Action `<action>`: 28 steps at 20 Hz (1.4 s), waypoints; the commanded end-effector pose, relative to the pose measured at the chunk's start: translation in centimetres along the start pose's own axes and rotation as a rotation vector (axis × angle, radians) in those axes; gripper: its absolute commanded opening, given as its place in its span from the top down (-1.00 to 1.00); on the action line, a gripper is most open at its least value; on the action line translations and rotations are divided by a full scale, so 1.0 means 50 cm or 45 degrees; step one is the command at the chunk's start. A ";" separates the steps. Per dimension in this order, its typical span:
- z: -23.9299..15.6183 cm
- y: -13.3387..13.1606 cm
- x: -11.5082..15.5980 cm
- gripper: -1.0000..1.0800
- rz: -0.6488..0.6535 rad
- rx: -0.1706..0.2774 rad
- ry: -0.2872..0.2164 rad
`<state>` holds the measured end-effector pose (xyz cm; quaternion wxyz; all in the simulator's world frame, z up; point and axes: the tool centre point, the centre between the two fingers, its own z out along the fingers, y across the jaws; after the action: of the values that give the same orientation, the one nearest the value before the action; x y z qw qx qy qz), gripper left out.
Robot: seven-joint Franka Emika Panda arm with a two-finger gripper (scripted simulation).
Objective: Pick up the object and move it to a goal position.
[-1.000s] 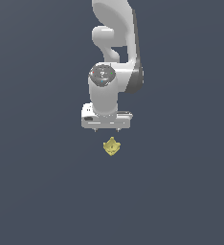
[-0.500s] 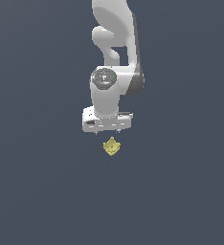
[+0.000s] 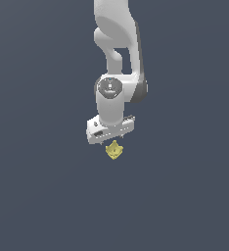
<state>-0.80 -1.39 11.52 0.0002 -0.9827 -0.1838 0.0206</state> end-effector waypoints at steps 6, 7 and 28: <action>0.029 -0.007 0.020 -0.92 -0.261 -0.011 0.027; 0.032 -0.008 0.022 -0.92 -0.287 -0.012 0.030; 0.087 -0.014 0.035 -0.92 -0.450 -0.019 0.049</action>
<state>0.45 -0.15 7.78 -0.0002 -0.9355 -0.3532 -0.0003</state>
